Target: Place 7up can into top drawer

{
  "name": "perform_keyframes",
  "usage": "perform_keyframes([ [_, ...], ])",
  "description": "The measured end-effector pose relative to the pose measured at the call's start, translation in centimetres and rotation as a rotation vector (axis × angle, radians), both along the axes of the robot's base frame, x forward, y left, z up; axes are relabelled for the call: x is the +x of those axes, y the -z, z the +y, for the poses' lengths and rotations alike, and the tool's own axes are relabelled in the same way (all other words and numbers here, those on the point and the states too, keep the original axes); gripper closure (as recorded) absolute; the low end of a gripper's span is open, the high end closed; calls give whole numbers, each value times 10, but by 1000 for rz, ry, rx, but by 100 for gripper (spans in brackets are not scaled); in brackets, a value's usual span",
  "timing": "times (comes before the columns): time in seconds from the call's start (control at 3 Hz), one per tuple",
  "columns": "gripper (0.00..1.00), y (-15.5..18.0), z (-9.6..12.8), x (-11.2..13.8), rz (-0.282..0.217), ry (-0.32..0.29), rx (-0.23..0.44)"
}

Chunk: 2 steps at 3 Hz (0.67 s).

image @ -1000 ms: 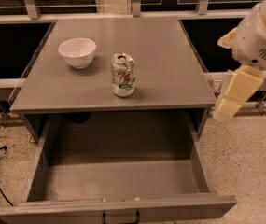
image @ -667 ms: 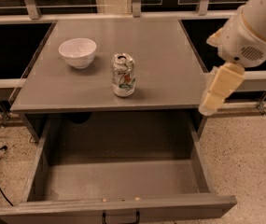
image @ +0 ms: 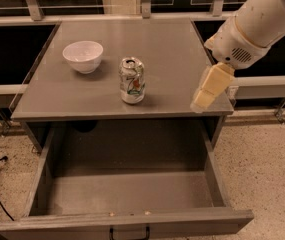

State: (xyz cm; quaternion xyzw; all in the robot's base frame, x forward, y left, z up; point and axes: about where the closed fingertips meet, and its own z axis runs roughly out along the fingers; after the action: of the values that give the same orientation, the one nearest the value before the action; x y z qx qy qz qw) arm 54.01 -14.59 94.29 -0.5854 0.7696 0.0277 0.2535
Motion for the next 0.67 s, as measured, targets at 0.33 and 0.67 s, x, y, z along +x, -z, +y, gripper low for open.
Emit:
perform_keyframes([
  [0.33, 0, 8, 21, 17, -8, -24, 62],
  [0.67, 0, 16, 47, 34, -36, -60, 126],
])
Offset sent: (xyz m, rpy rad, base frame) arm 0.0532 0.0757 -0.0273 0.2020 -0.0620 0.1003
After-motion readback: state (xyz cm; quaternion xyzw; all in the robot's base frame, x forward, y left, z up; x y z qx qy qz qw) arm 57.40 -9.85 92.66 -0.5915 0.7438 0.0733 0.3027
